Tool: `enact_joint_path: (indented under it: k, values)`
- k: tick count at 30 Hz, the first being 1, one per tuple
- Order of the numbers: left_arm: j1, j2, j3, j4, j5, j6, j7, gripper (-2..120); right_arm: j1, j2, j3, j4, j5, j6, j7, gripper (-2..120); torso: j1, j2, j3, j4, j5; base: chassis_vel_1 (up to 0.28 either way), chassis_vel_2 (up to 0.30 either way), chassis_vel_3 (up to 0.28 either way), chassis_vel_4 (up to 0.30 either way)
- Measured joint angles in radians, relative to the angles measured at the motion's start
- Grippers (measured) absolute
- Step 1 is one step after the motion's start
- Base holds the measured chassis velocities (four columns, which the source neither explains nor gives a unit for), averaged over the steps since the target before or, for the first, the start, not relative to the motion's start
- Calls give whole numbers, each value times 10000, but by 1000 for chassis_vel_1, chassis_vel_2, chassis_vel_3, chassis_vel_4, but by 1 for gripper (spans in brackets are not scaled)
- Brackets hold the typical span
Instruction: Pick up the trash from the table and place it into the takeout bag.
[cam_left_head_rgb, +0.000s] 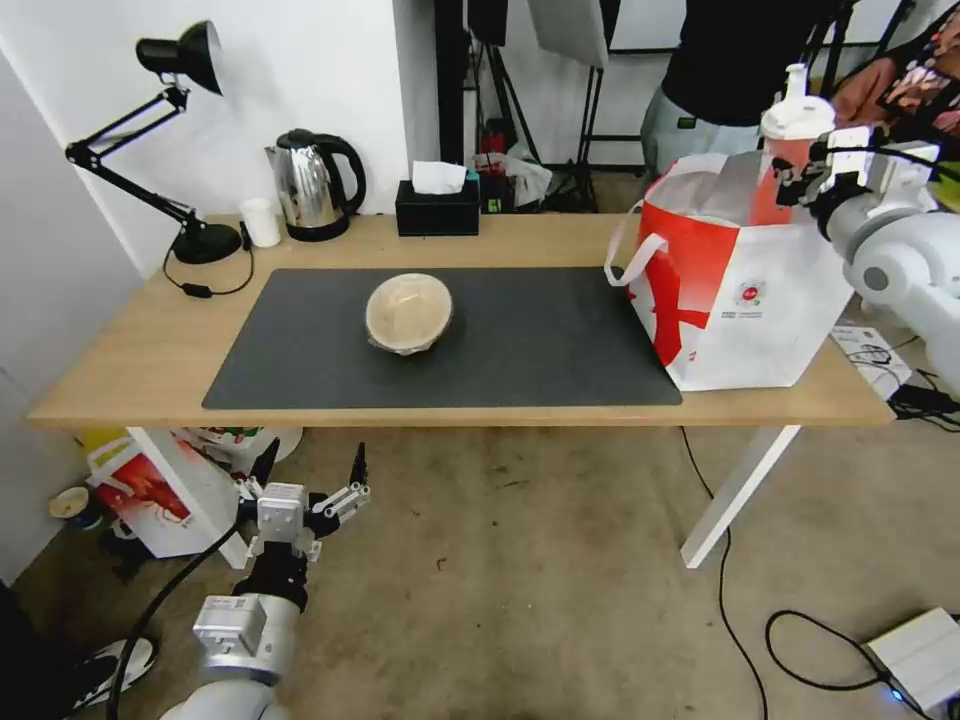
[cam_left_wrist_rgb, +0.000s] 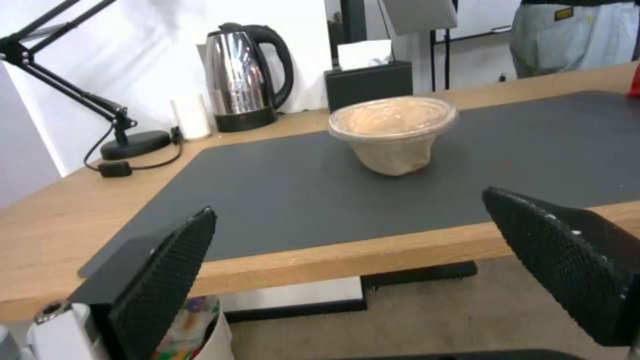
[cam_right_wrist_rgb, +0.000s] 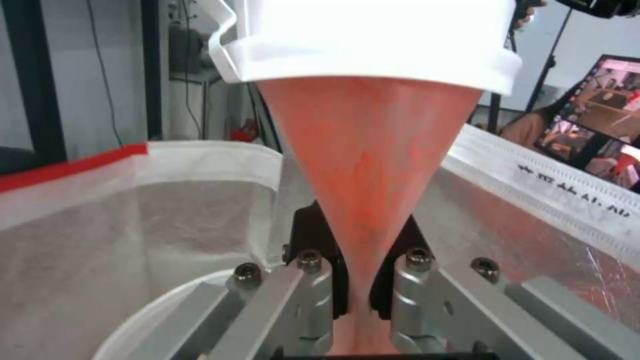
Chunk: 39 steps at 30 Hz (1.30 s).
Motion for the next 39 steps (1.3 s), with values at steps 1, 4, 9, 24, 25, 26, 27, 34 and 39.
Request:
enact_joint_path:
  k: [1, 4, 9, 24, 25, 26, 27, 34, 39]
  values:
    - [0, 0, 0, 0, 0, 0, 0, 100, 14, 29, -50, -70, -68, -9, 31, 4, 0, 0, 0, 0, -1, 0, 0, 0, 0]
    - [0, 0, 0, 0, 0, 0, 0, 100, 14, 77, -141, -116, -192, -41, 238, 4, -1, 0, 0, 0, 0, 0, 0, 0, 0]
    - [0, 0, 0, 0, 0, 0, 0, 100, 12, 153, -244, 9, -254, -840, 1231, 18, 0, 0, 0, 1, 0, 0, 0, 0, 0]
    - [0, 0, 0, 0, 0, 0, 0, 100, 214, 99, -247, 305, -202, -2115, 2143, 76, 0, 0, 0, 0, 0, 0, 0, 0, 0]
    - [-1, 0, 0, 0, 0, 0, 0, 100, 212, 98, -244, 308, -193, -2120, 2143, 80, -1, 0, 0, 0, 0, 0, 0, 0, 0]
    - [-1, 0, 0, 0, 0, 0, 0, 100, 212, 98, -244, 308, -193, -2120, 2143, 80, -1, 0, 0, 0, 0, 0, 0, 0, 0]
    - [0, 0, 0, 0, 0, 0, 0, 100, 211, 98, -240, 318, -184, -2122, 2144, 82, 0, 0, 0, 0, 0, 0, 0, 0, 0]
    - [0, 0, 0, 0, 0, 0, 0, 100, 278, 13, -219, 440, -11, -2118, 2167, 100, 0, 0, -1, 0, 0, 0, 0, 0, 0]
    - [-1, 0, 0, 0, 0, 0, 0, 100, 284, -54, -199, 591, 36, -2108, 2170, 100, 0, 0, 0, 0, 0, 0, 0, 0, 0]
